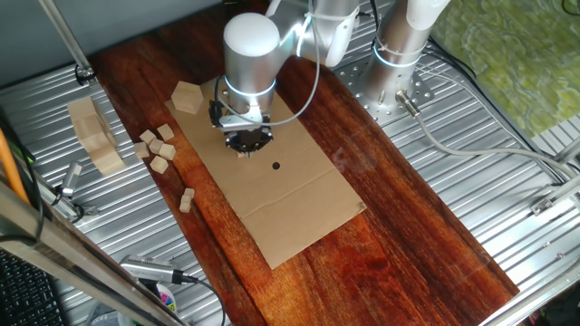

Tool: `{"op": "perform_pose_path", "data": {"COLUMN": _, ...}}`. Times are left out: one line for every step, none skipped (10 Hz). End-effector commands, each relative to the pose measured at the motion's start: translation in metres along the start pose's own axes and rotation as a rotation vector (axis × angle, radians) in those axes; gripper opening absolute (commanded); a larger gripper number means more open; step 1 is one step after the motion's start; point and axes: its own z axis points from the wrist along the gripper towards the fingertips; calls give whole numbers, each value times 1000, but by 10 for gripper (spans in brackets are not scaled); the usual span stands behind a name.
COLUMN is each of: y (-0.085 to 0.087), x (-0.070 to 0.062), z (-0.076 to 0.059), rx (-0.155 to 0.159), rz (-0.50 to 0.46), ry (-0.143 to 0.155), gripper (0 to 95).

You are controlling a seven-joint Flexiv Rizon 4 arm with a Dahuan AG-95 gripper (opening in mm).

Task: Stack the blocks into a pyramid shape

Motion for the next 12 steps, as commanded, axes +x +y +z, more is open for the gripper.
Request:
{"op": "perform_pose_path", "data": {"y": 0, "x": 1, "z": -1, "rx": -3, "rz": -3, "ry": -2, "gripper": 0}}
{"op": "perform_pose_path", "data": {"y": 0, "x": 1, "z": -1, "rx": -3, "rz": -3, "ry": -1, "gripper": 0}}
{"op": "perform_pose_path", "data": {"y": 0, "x": 1, "z": -1, "rx": -3, "rz": -5, "ry": -2, "gripper": 0}}
{"op": "perform_pose_path", "data": {"y": 0, "x": 1, "z": 0, "rx": -3, "rz": -12, "ry": -2, "gripper": 0}}
{"op": "perform_pose_path", "data": {"y": 0, "x": 2, "z": 1, "rx": -3, "rz": -18, "ry": -2, "gripper": 0}}
{"op": "perform_pose_path", "data": {"y": -1, "x": 3, "z": 2, "rx": -3, "rz": -21, "ry": -6, "gripper": 0}}
{"op": "perform_pose_path", "data": {"y": -1, "x": 4, "z": 3, "rx": -3, "rz": -24, "ry": -8, "gripper": 0}}
{"op": "perform_pose_path", "data": {"y": -1, "x": 4, "z": 2, "rx": -3, "rz": -27, "ry": -7, "gripper": 0}}
{"op": "perform_pose_path", "data": {"y": -1, "x": 4, "z": 2, "rx": -4, "rz": -25, "ry": -7, "gripper": 0}}
{"op": "perform_pose_path", "data": {"y": -1, "x": 4, "z": 2, "rx": -3, "rz": -26, "ry": -6, "gripper": 0}}
{"op": "perform_pose_path", "data": {"y": -1, "x": 4, "z": 2, "rx": -4, "rz": -22, "ry": -7, "gripper": 0}}
{"op": "perform_pose_path", "data": {"y": -1, "x": 4, "z": 1, "rx": -6, "rz": 9, "ry": -15, "gripper": 0}}
